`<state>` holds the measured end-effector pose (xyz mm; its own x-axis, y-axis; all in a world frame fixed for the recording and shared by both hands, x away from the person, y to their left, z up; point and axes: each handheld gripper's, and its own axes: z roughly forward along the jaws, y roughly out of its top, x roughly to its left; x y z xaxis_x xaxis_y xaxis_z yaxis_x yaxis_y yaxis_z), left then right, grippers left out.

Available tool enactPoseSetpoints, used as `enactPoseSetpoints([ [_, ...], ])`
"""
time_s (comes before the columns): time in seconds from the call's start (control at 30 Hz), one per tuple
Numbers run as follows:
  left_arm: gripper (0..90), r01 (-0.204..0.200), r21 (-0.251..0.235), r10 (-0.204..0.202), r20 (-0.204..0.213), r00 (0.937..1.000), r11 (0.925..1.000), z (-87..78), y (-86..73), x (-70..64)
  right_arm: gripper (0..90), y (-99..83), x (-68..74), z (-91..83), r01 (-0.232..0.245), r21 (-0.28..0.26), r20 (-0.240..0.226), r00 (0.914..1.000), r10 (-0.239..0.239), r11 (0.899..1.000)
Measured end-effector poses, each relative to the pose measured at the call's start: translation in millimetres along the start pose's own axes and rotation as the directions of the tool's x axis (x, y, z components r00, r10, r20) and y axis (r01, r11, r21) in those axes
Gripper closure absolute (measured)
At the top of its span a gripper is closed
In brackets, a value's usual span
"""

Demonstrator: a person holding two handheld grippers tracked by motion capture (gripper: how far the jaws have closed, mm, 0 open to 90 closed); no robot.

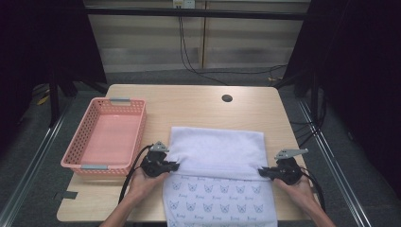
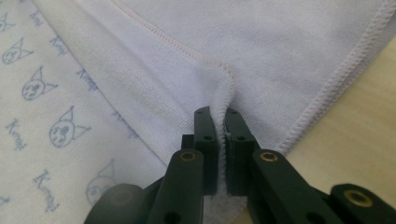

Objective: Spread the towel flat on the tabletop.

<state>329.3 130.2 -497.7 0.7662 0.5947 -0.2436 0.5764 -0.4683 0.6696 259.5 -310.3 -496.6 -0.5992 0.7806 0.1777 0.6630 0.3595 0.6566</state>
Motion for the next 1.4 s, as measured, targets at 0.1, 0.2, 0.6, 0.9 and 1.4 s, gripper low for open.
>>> enactPoseSetpoints([
  [0.1,85.9,0.001,-0.008,-0.001,-0.022,0.9997,1.0000,6.3,9.0,7.9,86.2,7.9,-10.4,6.7,-0.019,-0.016,0.009,0.9998,0.019,1.000],
  [0.2,85.9,0.021,-0.020,-0.022,-0.031,0.9993,0.9996,13.1,18.0,18.9,86.2,16.2,-23.3,13.4,-0.048,-0.028,-0.003,0.9988,0.048,0.998],
  [0.6,85.9,0.062,-0.052,-0.066,-0.075,0.9950,0.9967,36.9,51.3,54.2,86.2,50.2,-60.2,37.9,-0.066,-0.049,0.046,0.9966,0.069,0.997],
  [0.9,85.8,0.070,-0.047,-0.075,-0.113,0.9908,0.9964,49.1,71.5,72.3,86.1,69.4,-80.1,50.6,-0.079,-0.051,0.075,0.9938,0.082,0.996],
  [1.4,85.6,0.028,-0.158,-0.035,-0.044,0.9984,0.9870,6.1,90.9,52.8,86.1,94.7,-90.3,16.2,-0.107,-0.217,0.030,0.9928,0.116,0.970],
])
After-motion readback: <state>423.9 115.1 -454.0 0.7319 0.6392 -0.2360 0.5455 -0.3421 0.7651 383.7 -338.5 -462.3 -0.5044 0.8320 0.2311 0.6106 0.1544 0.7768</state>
